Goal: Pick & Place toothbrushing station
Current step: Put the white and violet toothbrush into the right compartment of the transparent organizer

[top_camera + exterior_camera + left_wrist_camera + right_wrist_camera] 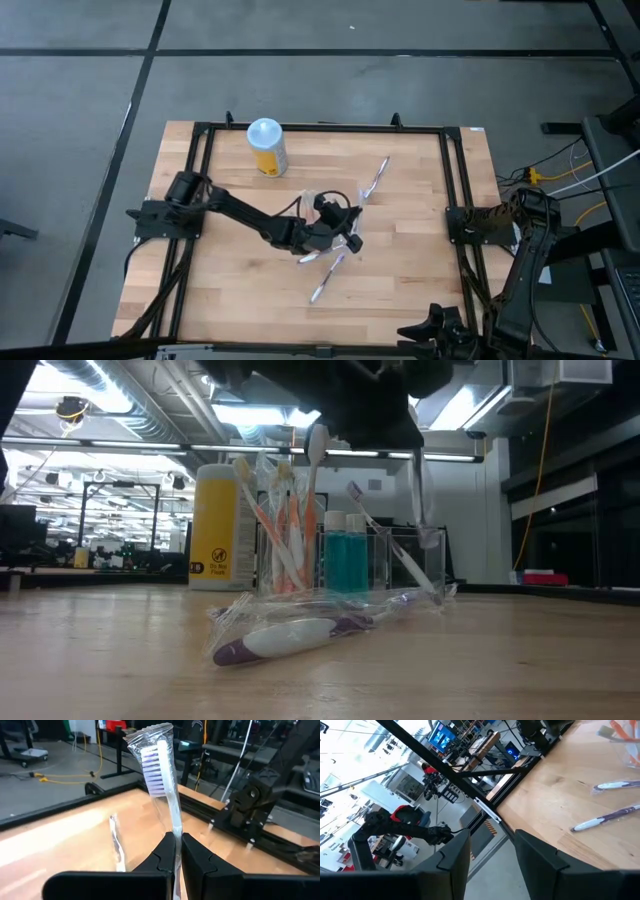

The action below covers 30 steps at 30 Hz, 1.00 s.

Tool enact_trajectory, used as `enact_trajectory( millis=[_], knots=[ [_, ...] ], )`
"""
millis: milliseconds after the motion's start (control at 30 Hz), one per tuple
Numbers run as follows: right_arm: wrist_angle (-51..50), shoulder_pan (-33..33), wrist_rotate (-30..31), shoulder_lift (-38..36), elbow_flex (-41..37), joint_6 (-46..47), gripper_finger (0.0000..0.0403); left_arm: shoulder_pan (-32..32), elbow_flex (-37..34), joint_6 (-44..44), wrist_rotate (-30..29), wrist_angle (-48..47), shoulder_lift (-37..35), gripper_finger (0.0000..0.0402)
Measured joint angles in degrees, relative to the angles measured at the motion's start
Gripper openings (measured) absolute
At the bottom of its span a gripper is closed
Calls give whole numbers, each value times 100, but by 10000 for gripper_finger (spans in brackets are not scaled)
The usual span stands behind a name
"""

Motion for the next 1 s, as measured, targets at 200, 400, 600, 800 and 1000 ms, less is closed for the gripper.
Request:
enact_trajectory(
  millis=[200, 400, 600, 800, 1000],
  knots=[
    [5, 11, 1, 0, 0, 14, 158, 0, 0, -118, 269, -35, 79, 13],
    [5, 13, 0, 0, 0, 27, 158, 8, 0, -214, 457, -299, 75, 63],
    [29, 31, 102, 0, 0, 1, 158, -41, 0, -257, 421, -335, 31, 119],
    [49, 72, 296, 0, 0, -14, 158, -116, 4, -257, 326, -489, -105, 154],
    [54, 74, 300, 0, 0, -15, 158, -248, 4, -172, 243, -545, -267, 166]
  ],
)
